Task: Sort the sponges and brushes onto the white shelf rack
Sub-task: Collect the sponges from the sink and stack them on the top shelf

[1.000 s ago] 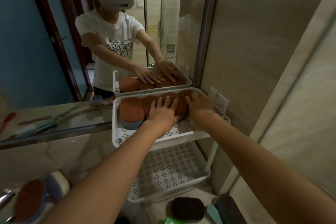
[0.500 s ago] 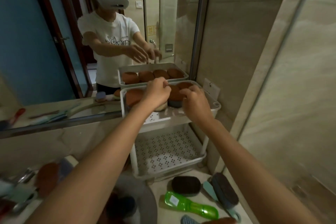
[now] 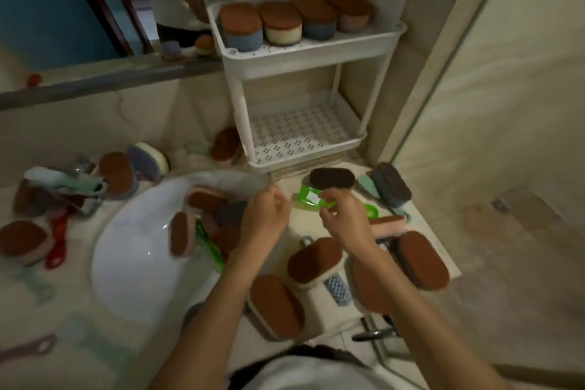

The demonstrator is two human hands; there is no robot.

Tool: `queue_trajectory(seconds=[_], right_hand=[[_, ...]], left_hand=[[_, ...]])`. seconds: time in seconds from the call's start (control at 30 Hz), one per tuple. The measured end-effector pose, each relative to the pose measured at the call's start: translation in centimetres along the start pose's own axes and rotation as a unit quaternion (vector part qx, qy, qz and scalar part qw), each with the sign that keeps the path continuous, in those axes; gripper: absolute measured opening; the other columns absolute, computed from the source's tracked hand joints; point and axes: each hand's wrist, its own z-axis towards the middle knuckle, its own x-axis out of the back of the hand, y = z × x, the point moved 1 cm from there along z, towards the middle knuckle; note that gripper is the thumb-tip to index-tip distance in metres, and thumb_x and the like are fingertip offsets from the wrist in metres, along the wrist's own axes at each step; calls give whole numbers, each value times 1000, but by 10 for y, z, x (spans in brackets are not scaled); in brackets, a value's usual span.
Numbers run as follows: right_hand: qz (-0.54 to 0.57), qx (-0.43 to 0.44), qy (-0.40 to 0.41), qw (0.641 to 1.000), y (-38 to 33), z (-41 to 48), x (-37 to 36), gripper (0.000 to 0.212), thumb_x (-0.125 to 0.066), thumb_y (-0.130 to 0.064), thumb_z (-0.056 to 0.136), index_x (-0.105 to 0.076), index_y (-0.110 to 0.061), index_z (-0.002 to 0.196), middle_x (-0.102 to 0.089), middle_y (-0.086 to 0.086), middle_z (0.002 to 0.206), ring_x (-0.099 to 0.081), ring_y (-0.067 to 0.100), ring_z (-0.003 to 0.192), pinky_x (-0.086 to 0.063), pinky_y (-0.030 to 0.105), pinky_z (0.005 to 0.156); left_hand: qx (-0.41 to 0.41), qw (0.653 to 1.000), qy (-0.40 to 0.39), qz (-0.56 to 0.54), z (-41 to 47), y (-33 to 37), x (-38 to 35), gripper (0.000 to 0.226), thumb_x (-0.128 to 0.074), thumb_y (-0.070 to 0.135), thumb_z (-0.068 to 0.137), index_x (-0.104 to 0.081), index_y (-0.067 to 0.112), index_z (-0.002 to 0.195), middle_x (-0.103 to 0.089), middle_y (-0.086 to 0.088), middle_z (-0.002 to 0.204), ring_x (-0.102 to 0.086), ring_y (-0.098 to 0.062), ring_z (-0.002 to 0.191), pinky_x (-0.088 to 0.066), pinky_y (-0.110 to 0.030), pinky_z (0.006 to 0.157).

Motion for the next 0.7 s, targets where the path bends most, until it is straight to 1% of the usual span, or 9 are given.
queue_trajectory(seconds=[0.03,0.1,0.17,0.23,0.27,0.4,0.47,0.6,0.7], right_hand=[[-21,-10,-28,999,14,-11,-9,40,-56,-4,80,-58,-8,120,-58,16,117,-57,33,106,-41,33,88],[-103,22,-109,988,34,-29,-23,60,-53,0,77,-44,-16,135,-45,16,133,-45,34,121,-36,35,99],[-204,64,-201,956,45,-38,-34,76,-52,0,78,-26,-27,144,-20,14,151,-19,36,139,-29,45,109],[-269,91,-262,922,49,-39,-41,80,-53,-1,82,-16,-32,146,-1,9,157,5,34,145,-18,53,114],[-287,104,-277,911,49,-37,-44,80,-54,-3,82,-15,-31,146,1,7,158,9,32,145,-12,54,115],[-320,118,-322,883,46,-33,-57,79,-55,-5,81,-17,-27,146,-10,4,156,4,28,146,-1,53,115],[-336,122,-323,876,45,-32,-61,77,-55,-7,81,-17,-25,146,-15,6,154,0,28,146,-2,52,115],[-354,140,-301,874,48,-30,-66,74,-59,-12,81,-22,-16,145,-23,12,148,-11,30,142,-9,50,115],[-337,138,-273,890,51,-28,-63,75,-64,-17,77,-27,-16,142,-32,13,137,-23,30,135,-14,47,114]], left_hand=[[21,998,-39,35,-7,-17,-13,26,-45,20,93,-57,5,110,-61,-17,119,-54,-32,114,-41,-36,90],[44,985,-127,109,-18,-48,-32,43,-48,32,93,-46,7,127,-49,-19,133,-45,-34,125,-39,-37,97],[61,960,-220,163,-26,-71,-42,66,-55,43,87,-32,9,139,-35,-19,143,-35,-36,133,-36,-38,102],[55,939,-294,171,-32,-84,-44,81,-64,42,81,-22,15,145,-24,-18,148,-29,-35,137,-36,-37,103],[38,931,-324,165,-34,-87,-43,84,-67,37,80,-19,18,146,-19,-16,150,-26,-33,138,-35,-37,105],[-71,875,-429,211,-37,-95,-40,97,-73,21,73,-10,25,147,-6,-7,150,-9,-26,143,-32,-38,112],[-90,862,-432,251,-35,-104,-44,98,-76,20,68,-14,24,144,-8,-5,148,-13,-27,140,-34,-41,111],[-129,862,-395,290,-37,-114,-50,74,-73,14,64,-31,19,124,-23,-7,132,-32,-31,123,-41,-45,100],[-154,879,-371,257,-39,-114,-47,65,-71,18,70,-34,18,123,-31,-8,127,-35,-28,121,-39,-45,100]])
